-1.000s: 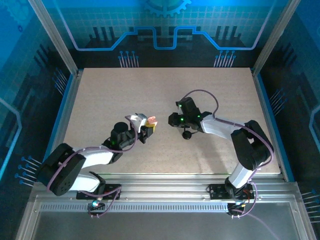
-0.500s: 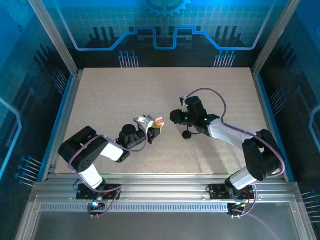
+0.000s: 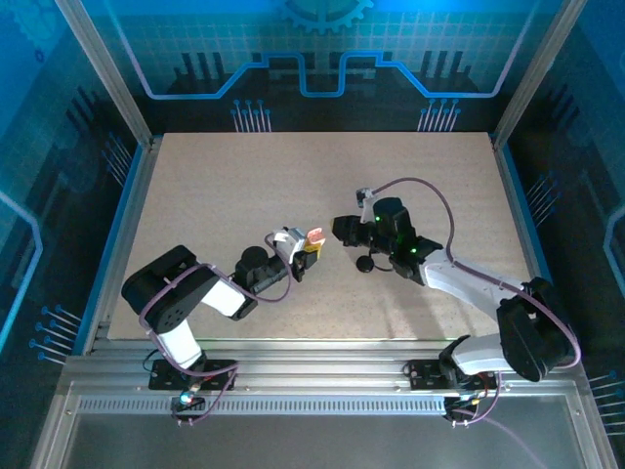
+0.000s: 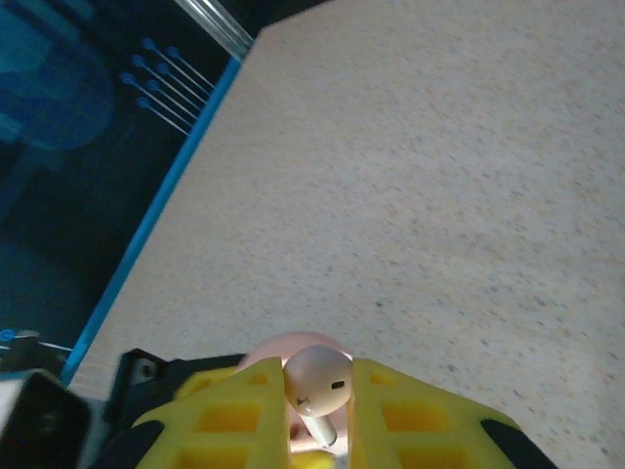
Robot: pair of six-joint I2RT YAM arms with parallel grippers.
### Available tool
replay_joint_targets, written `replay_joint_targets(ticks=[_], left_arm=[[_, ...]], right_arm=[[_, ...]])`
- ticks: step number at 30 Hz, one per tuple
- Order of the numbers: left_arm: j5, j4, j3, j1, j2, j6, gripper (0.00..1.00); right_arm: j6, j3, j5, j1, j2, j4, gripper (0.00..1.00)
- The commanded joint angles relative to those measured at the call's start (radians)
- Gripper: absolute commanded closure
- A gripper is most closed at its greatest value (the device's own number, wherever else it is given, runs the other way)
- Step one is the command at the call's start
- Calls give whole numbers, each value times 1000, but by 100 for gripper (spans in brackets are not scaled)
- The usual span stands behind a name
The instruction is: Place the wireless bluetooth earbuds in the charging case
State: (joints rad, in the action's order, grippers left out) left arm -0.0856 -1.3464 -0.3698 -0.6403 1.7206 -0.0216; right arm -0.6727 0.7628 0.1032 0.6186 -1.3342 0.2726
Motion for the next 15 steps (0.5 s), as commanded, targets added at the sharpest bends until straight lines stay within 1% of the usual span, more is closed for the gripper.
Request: replay_joint_targets(ticks=[1, 8, 15], left_arm=[[31, -54, -20, -18, -3, -48, 85], [59, -55, -31, -45, -37, -92, 85], [57, -55, -41, -61, -66, -128, 85]], right_arm=[[30, -21, -35, 31, 24, 88, 82], [56, -37, -61, 77, 24, 146, 81], [50, -40, -89, 81, -5, 178, 81]])
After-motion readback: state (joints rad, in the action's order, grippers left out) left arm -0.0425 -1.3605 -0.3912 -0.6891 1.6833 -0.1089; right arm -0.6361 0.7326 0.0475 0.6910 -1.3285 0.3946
